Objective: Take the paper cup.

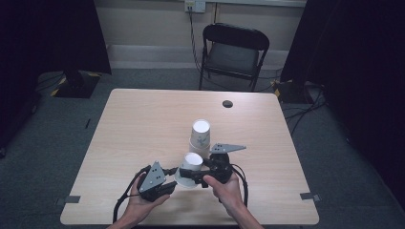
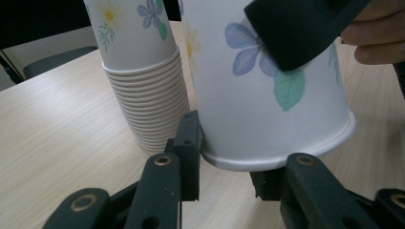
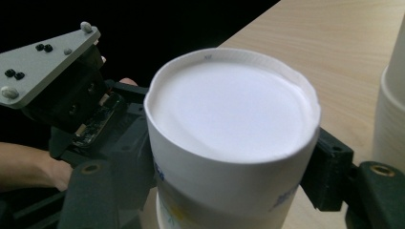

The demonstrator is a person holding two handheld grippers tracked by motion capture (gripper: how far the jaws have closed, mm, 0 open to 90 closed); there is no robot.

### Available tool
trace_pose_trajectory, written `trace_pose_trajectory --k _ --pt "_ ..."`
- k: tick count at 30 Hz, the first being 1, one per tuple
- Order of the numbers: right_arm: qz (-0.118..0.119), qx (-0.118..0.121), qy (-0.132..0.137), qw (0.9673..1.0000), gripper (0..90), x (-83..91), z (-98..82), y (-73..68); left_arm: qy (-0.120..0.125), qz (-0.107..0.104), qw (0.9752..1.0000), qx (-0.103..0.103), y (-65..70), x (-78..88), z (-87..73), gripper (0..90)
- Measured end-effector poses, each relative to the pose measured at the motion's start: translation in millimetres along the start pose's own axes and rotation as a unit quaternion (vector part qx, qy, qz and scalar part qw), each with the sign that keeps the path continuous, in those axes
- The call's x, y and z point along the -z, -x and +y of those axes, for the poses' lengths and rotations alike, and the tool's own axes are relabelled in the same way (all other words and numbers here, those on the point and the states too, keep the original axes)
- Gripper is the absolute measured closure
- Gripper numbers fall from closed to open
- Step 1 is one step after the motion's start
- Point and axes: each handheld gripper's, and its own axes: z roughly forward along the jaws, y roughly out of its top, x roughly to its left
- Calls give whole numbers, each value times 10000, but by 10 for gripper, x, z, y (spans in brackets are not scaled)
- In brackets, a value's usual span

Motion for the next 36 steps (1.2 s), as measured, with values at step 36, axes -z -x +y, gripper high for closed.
trace_pose_trajectory --k 36 --pt "-171 482 552 9972 356 154 114 -140 82 -105 9997 196 -27 -23 -39 351"
